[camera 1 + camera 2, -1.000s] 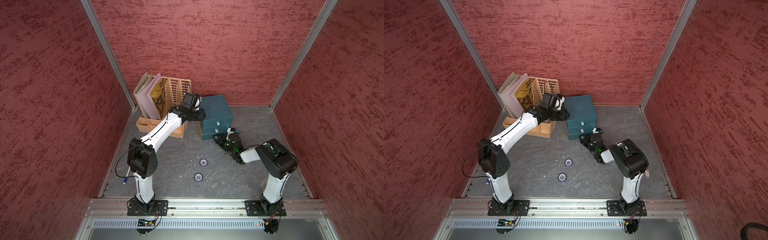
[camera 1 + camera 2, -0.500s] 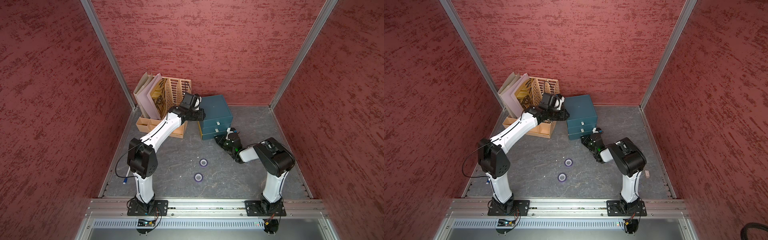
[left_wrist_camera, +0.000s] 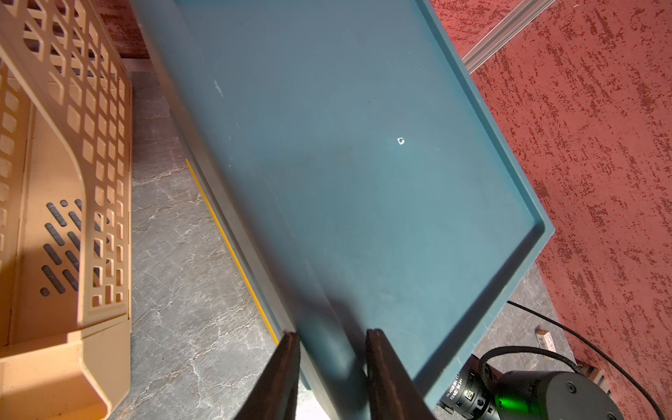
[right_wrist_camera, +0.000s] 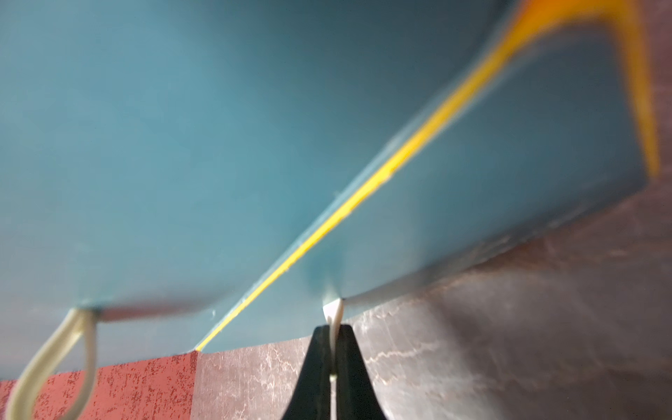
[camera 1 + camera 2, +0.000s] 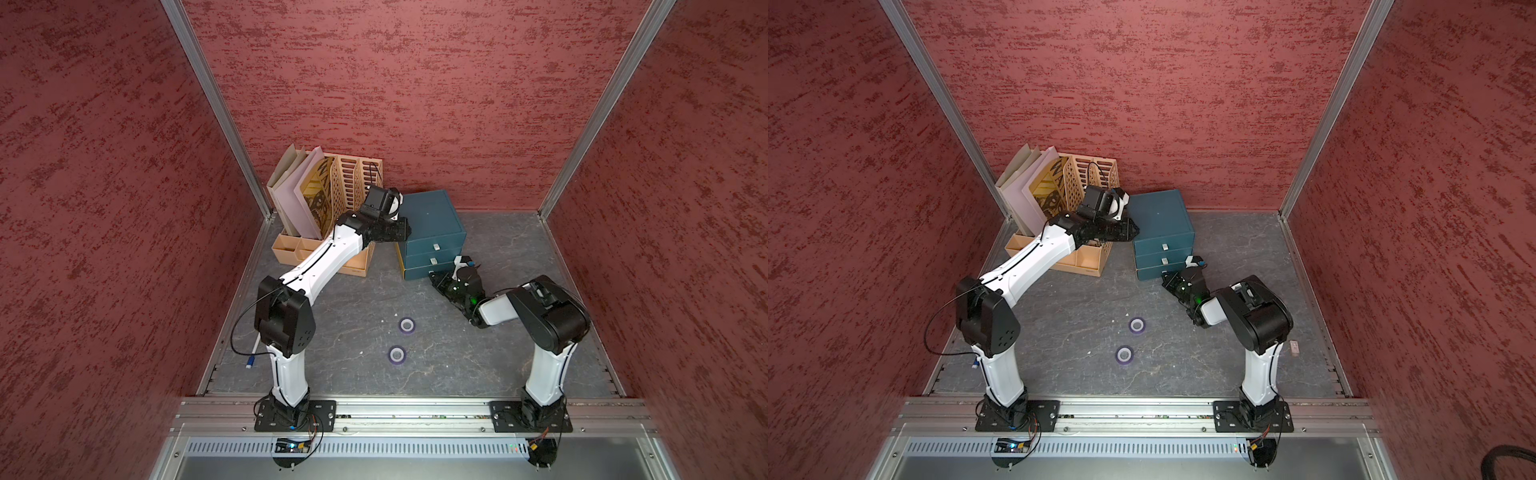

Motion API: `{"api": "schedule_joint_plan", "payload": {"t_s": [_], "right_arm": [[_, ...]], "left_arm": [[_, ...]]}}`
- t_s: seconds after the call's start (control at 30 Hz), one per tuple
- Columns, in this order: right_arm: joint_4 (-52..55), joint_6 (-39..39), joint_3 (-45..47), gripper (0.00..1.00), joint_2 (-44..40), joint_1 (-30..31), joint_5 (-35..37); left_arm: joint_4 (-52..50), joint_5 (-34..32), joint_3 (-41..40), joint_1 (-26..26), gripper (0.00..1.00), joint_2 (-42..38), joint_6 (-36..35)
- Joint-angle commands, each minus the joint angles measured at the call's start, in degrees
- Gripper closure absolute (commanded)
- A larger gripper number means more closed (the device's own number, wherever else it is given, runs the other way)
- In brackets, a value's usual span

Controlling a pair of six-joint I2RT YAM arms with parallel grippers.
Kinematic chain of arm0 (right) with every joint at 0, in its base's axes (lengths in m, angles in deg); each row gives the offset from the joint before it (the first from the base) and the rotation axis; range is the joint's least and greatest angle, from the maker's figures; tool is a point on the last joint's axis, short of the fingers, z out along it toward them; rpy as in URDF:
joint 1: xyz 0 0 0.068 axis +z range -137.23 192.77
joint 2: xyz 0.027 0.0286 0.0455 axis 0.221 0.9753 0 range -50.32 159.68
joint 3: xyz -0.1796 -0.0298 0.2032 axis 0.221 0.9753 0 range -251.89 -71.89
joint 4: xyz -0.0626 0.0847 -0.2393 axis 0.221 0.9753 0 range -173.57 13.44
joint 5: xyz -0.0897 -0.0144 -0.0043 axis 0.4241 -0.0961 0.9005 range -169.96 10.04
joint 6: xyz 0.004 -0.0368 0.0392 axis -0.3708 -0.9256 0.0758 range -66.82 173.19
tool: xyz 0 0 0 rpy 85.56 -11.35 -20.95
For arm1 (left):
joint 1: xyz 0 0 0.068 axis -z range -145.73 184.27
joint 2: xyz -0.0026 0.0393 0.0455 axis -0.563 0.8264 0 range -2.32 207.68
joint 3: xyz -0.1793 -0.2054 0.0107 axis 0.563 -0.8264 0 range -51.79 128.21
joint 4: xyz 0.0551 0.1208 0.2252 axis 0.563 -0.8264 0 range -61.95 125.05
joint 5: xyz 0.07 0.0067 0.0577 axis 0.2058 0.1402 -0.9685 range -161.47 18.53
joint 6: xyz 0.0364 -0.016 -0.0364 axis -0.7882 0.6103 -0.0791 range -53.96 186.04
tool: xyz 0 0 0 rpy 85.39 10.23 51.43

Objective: Place the transparent tape into the drawer according to color
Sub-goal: Open the drawer in the storage box.

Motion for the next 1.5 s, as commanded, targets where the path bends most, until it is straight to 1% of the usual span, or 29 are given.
{"api": "schedule_joint_plan", "payload": {"t_s": [0.0, 0.27, 0.67, 0.8, 0.97, 1.0, 1.03, 1.13, 1.23, 1.37, 1.47], "right_arm": [[-2.94, 0.25, 2.48, 1.00, -2.48, 0.12, 0.20], [-3.47, 1.58, 8.24, 1.00, -7.00, 2.16, 0.93], [1.86, 3.23, 18.26, 1.00, -18.05, 8.12, 6.28], [4.41, 3.50, 19.82, 1.00, -20.32, 10.10, 8.12], [6.25, 3.11, 20.20, 0.99, -21.94, 10.87, 9.05], [7.02, 2.78, 20.15, 0.86, -22.58, 10.89, 9.33], [8.09, 2.56, 20.11, 0.77, -23.34, 11.00, 9.66], [11.58, 1.14, 20.03, 0.55, -26.81, 11.13, 10.25], [17.62, -0.62, 19.28, 0.44, -31.26, 11.48, 10.92], [25.35, -2.58, 18.41, 0.37, -36.97, 11.83, 11.30], [31.22, -3.80, 18.03, 0.33, -41.29, 11.92, 11.37]], "left_arm": [[-3.65, 0.80, 0.70, -0.06, 0.66, 1.60, -1.81], [-3.66, 0.82, 0.79, 0.12, 0.66, 1.83, -1.81], [-3.75, 0.79, 1.08, 1.00, 0.66, 1.84, -1.99], [-3.79, 0.68, 1.08, 1.26, 0.67, 1.83, -1.99], [-3.91, 0.58, 1.12, 1.52, 0.67, 1.75, -2.07], [-3.92, 0.56, 1.13, 1.56, 0.66, 1.61, -2.07], [-3.94, 0.40, 1.08, 1.65, 0.66, 1.50, -2.07], [-3.98, 0.10, 0.85, 1.70, 0.66, 0.74, -2.03], [-3.51, -0.16, 0.09, 1.70, 0.60, -0.61, -1.73], [-1.47, 0.50, -2.36, 1.70, 0.47, -3.52, -0.55], [0.72, 0.88, -5.64, 1.96, 0.37, -7.14, 0.44]]}}
